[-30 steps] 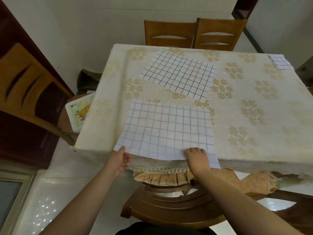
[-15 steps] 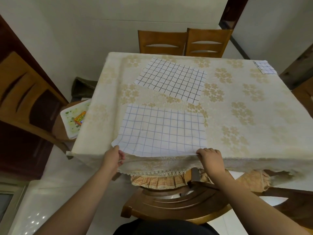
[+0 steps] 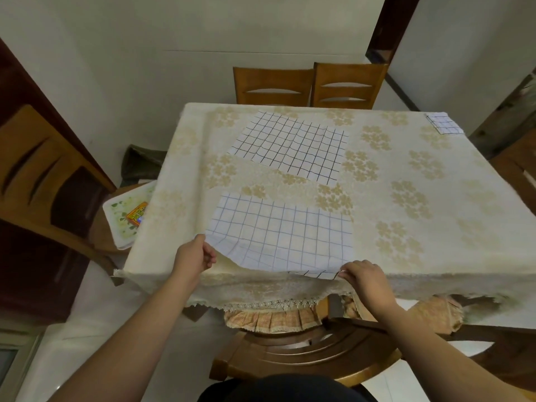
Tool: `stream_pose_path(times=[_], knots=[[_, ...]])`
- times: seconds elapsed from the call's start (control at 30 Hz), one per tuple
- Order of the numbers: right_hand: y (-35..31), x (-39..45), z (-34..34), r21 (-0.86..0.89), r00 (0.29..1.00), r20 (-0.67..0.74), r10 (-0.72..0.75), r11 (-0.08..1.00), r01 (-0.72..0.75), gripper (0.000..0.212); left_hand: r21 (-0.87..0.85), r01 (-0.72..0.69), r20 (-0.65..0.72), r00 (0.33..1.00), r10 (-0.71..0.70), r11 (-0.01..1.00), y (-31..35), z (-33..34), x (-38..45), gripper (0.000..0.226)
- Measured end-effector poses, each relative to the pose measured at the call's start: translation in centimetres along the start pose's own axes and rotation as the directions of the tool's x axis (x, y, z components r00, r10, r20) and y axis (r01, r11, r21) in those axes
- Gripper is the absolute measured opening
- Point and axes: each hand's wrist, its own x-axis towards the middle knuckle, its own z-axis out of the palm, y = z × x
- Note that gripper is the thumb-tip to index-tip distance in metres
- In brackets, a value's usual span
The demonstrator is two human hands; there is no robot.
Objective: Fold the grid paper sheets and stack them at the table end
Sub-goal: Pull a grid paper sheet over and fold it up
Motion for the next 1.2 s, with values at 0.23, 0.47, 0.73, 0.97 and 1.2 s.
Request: stream_pose_path(times=[0.23,0.47,0.73,0.97,1.2], knots=[[-0.9,2.6,-1.0,-0.103,0.982,-0.166,0.091,0.989,-0.109,0.013,-0.049,0.021,0.028,0.999,-0.020,0.999,1.8,1.5,1.6,0.036],[0.9,6.8,-1.6,-0.041,0.960,-0.157,0.231,0.970,-0.240,0.014,0.013,0.014,0.101,0.995,-0.015,1.000,5.3,6.4,5.3,0.033],[4.6,14.0,0.4,-0.049,0.961,-0.084,0.265,0.962,-0.269,0.028,0.107,0.060,0.050,0.997,-0.065,0.992,6.3,12.2,12.1,0.035],[6.4,17.9,3.6,-0.038,0.956,-0.033,0.293,0.955,-0.294,0.029,0.129,0.027,-0.032,0.999,-0.023,0.991,4.1,13.6,16.9,0.038],[7.5,18.6,6.0,-0.030,0.955,-0.003,0.296,0.955,-0.296,0.032,0.608,-0.509,0.274,0.855,0.441,0.609,-0.9,13.0,13.7,0.030]])
